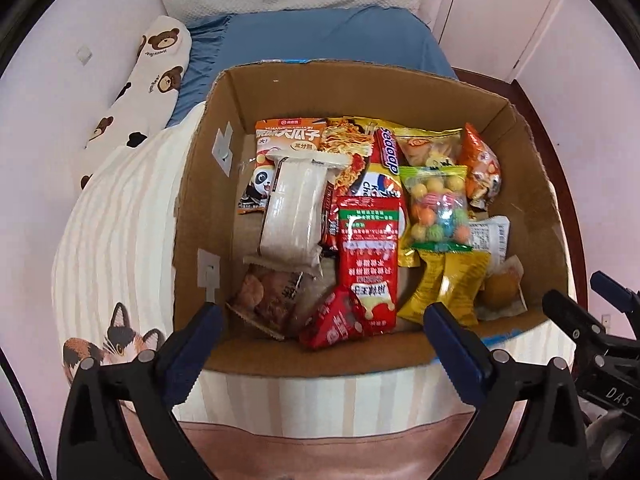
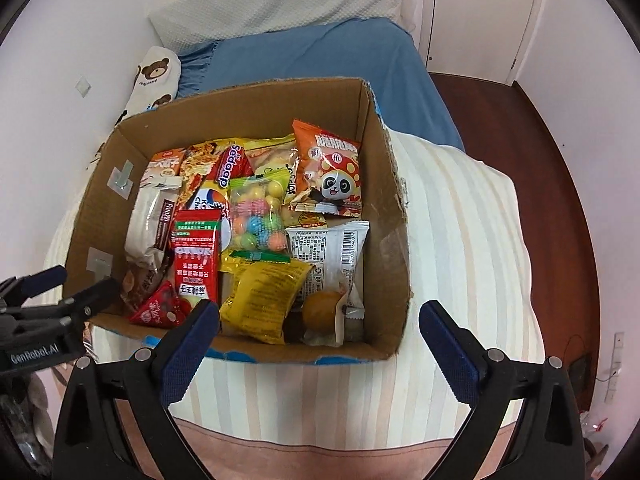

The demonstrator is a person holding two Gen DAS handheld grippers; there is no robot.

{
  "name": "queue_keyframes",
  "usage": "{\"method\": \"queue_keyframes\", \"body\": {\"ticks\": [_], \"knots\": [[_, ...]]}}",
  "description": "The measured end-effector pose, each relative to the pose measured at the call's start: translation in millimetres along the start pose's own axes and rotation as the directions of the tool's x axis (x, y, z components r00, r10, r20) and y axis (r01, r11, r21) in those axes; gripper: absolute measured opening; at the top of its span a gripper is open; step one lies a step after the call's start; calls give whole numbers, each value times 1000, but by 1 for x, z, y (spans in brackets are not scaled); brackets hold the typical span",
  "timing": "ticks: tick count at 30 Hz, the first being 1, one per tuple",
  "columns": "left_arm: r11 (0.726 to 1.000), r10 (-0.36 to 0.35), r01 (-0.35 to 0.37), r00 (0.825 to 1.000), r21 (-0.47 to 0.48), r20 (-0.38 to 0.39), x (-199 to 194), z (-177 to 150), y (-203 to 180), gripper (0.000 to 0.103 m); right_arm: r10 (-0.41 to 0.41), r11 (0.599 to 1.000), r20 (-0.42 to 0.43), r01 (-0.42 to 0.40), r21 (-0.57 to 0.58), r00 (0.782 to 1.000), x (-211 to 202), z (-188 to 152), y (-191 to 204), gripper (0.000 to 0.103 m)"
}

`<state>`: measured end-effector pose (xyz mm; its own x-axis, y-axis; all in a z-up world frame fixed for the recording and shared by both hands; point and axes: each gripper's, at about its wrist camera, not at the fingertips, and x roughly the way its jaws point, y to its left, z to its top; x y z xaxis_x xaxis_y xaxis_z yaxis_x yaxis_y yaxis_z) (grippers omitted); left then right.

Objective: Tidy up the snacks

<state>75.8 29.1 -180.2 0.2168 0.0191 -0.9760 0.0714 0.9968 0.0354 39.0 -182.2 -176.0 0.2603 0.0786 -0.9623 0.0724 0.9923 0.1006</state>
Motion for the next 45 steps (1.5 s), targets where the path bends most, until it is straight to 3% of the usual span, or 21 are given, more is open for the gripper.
{"method": "queue_keyframes", "body": {"ticks": [9,17,32,45], "knots": [[1000,1,2,996,-24,91,-49,-34,-2,103,17,1000,86,-18,13,996,-54,-29,0,102],[1000,-6,11,978,-22,207,-112,-80,-10,103,44,999,158,-44,-1,987,-111,-71,6,102],[999,-32,37,944,-9,329,-206,-152,-11,103,83,997,332,-76,-32,940,-242,-150,13,102],[999,-39,48,918,-11,395,-255,-187,-13,103,79,996,394,-61,-58,916,-302,-187,15,102]]}}
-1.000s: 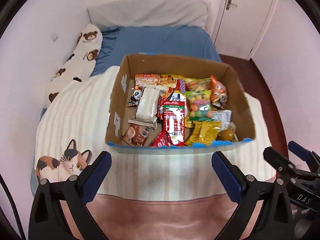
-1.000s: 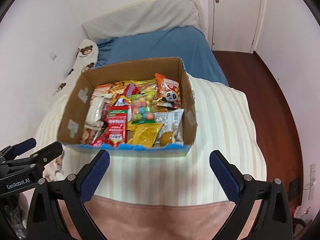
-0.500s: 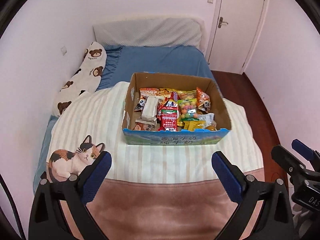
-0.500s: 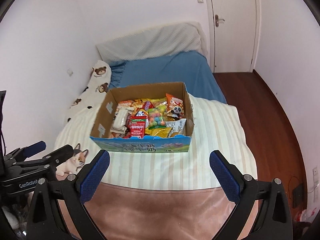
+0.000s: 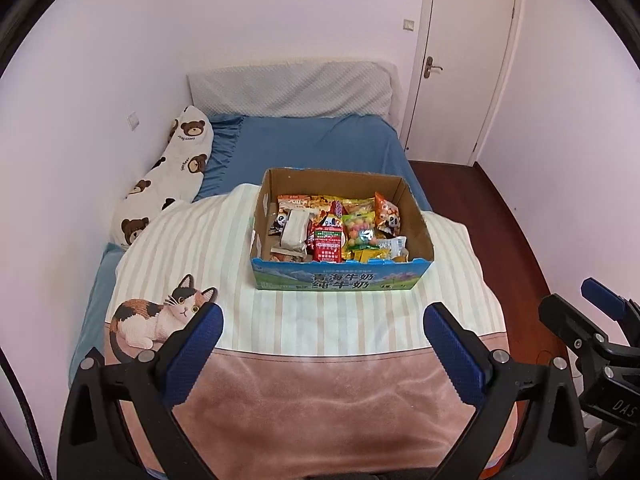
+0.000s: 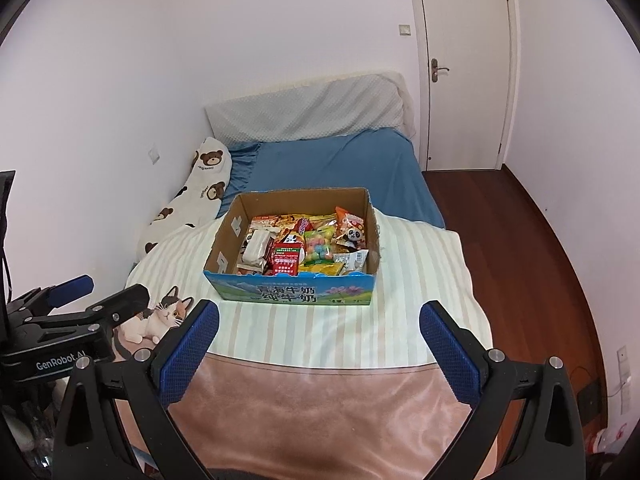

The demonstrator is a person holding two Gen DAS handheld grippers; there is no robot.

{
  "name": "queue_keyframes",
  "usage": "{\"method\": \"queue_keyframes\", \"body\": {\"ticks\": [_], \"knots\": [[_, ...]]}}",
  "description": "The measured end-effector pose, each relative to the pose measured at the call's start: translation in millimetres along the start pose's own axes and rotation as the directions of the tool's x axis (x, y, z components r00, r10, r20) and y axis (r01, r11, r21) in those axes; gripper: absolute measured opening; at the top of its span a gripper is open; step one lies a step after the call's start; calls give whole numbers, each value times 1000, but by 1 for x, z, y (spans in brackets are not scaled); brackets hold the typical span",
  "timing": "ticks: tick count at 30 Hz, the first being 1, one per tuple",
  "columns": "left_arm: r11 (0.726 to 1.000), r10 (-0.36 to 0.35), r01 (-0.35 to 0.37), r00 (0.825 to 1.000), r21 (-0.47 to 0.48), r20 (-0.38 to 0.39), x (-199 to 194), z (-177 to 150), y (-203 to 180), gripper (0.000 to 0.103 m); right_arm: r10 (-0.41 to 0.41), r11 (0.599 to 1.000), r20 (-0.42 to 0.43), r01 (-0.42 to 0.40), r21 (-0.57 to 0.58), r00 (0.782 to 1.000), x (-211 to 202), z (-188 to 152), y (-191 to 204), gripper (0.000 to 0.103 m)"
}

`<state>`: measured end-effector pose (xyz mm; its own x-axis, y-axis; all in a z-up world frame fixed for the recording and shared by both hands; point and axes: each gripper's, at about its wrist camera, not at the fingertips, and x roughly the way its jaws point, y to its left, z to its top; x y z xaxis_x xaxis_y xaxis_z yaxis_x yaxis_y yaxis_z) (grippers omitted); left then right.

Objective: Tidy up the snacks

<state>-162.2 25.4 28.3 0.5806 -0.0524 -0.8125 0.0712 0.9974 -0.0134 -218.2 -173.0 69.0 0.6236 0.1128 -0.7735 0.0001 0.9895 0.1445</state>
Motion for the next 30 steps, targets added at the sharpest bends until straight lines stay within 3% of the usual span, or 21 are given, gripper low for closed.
{"method": "queue_keyframes", "body": {"ticks": [9,19,30], "knots": [[1000,-3,3,1000,-8,30,-5,-1,-1,103,-5,1000,8,5,2,1000,-3,2,-4,102],[999,36,-36,999,-4,1,32,3,-4,103,-23,1000,-6,23,13,1000,28,6,-13,103],[998,68,-68,997,-5,-28,82,29,-3,103,-61,997,-33,63,44,998,87,22,-28,102]]}}
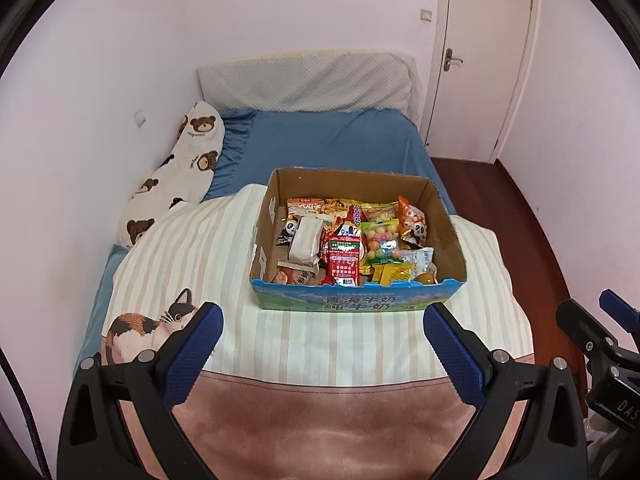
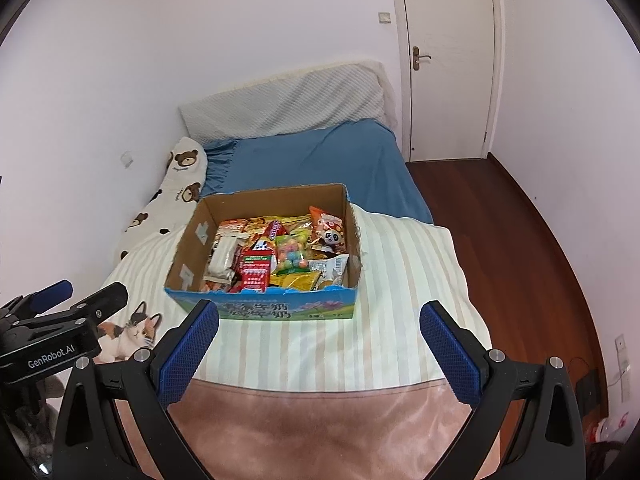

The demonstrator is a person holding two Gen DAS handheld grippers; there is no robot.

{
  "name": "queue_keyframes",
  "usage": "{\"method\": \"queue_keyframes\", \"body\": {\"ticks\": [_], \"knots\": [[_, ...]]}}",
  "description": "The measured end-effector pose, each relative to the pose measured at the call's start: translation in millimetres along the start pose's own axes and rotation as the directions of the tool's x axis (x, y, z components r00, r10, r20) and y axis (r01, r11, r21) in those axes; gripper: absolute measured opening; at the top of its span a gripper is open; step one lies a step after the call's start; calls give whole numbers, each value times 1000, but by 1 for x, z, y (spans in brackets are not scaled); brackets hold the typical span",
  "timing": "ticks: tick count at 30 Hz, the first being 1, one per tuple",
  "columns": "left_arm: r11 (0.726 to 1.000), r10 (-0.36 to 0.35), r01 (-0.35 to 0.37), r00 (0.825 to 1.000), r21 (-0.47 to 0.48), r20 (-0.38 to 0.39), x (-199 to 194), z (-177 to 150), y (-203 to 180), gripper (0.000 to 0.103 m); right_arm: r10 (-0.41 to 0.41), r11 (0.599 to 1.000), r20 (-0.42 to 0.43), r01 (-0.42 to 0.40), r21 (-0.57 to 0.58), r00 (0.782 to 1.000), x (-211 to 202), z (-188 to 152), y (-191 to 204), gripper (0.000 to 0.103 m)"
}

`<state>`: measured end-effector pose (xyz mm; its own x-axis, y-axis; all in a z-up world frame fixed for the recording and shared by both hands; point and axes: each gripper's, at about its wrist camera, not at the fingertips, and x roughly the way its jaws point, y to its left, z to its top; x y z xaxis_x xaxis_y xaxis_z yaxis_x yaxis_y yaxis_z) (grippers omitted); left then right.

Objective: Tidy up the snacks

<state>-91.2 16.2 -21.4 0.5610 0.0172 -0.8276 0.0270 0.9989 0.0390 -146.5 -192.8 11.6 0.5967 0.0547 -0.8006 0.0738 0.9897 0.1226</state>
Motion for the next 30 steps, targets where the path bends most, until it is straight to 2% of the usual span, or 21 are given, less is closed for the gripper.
{"method": "queue_keyframes", "body": {"ticks": [8,17,30], "knots": [[999,29,-28,999,15,-29,36,14,0,103,-19,1000,-18,19,19,1000,40,15,-5,103],[999,38,-35,996,32,-87,77,15,-5,103,-44,999,-49,46,24,998,78,24,-11,103],[999,28,-24,994,40,-106,86,15,-10,103,-47,999,-77,48,11,996,92,20,-9,103]]}}
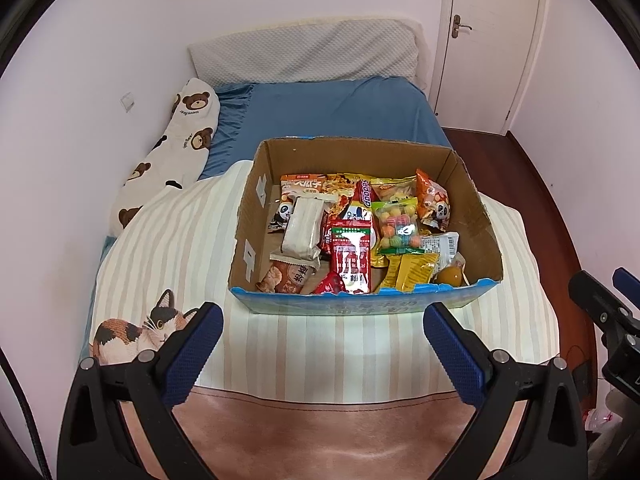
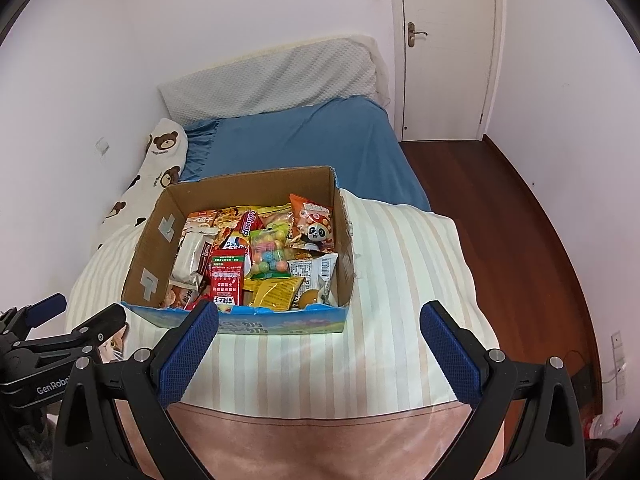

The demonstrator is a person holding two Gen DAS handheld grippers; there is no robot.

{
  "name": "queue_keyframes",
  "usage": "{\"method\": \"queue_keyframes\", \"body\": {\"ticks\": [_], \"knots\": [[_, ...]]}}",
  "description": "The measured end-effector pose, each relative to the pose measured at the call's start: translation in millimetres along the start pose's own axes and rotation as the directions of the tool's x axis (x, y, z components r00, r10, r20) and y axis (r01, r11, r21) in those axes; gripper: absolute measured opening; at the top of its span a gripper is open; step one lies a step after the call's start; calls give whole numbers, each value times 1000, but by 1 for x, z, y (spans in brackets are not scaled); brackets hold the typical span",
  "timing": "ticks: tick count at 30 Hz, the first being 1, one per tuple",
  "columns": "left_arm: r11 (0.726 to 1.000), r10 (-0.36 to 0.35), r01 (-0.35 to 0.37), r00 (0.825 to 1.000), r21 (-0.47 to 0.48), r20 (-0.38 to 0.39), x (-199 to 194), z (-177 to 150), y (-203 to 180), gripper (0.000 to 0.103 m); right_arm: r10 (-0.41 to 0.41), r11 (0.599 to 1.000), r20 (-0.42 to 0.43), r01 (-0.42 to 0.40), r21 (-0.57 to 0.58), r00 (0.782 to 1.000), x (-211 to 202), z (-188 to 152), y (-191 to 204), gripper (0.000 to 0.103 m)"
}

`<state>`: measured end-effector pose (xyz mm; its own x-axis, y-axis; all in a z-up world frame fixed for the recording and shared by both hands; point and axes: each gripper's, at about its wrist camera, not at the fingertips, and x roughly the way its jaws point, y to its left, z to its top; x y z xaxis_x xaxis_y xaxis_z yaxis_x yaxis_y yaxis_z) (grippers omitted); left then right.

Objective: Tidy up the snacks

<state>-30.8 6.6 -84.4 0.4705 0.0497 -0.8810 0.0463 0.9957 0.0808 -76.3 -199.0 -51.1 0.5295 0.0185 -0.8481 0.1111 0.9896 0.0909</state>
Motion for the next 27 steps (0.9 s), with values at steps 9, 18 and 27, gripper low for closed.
{"method": "queue_keyframes", "body": {"ticks": [9,18,27], "knots": [[1000,-8,8,1000,-10,-2,-1,-2,2,103,3,1000,1,-3,-15,1000,-2,-1,4,103],[1000,-9,9,1000,-13,5,-6,-2,3,103,12,1000,11,-12,-27,1000,-7,-3,7,103],[1000,-11,11,1000,-8,18,-15,-1,0,103,20,1000,8,-20,-23,1000,-6,-4,8,103]]}}
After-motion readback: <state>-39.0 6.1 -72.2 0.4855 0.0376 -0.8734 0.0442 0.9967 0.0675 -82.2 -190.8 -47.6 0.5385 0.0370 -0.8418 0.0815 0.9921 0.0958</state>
